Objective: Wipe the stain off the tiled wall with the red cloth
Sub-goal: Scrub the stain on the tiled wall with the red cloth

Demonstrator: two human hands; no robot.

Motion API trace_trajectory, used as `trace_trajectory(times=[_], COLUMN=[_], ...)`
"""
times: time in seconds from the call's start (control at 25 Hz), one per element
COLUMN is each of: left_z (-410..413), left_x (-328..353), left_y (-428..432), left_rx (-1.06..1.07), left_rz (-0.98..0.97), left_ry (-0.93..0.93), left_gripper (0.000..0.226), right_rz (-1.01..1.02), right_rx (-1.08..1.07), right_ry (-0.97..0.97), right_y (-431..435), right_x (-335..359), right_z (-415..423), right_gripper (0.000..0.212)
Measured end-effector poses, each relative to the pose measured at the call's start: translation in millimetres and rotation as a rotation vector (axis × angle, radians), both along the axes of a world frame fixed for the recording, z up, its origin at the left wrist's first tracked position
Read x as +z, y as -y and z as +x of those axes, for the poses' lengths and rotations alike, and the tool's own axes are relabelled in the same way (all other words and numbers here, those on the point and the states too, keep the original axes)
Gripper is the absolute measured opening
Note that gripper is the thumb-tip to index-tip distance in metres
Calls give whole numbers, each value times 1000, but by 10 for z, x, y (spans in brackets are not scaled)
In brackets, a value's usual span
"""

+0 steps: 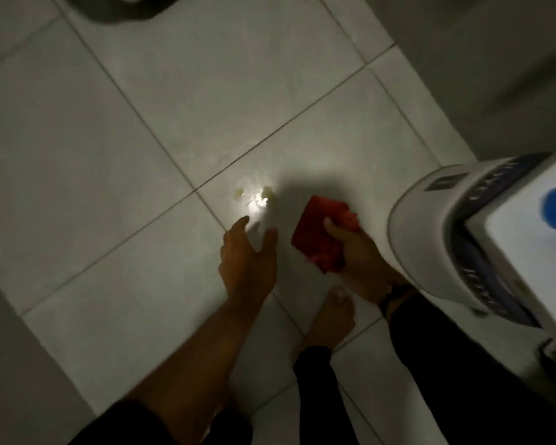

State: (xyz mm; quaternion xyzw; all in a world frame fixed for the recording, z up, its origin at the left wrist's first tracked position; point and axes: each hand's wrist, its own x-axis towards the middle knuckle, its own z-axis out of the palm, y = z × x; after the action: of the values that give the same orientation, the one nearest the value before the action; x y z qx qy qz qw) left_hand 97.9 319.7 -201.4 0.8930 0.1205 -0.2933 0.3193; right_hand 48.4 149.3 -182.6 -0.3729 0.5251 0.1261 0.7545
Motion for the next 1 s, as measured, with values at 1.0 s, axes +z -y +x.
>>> trace_trajectory(times=[1.0], left_z=[665], left_x=[-3039], left_y=[-1991], left_rx=[-371], left_rz=[490], left_ry=[580], left_gripper=[75], right_rz=[-1669], right_rx=[1583], right_ry=[543], right_y=[-1078], right_x=[-2793], right_z=[1220], right_gripper=[67])
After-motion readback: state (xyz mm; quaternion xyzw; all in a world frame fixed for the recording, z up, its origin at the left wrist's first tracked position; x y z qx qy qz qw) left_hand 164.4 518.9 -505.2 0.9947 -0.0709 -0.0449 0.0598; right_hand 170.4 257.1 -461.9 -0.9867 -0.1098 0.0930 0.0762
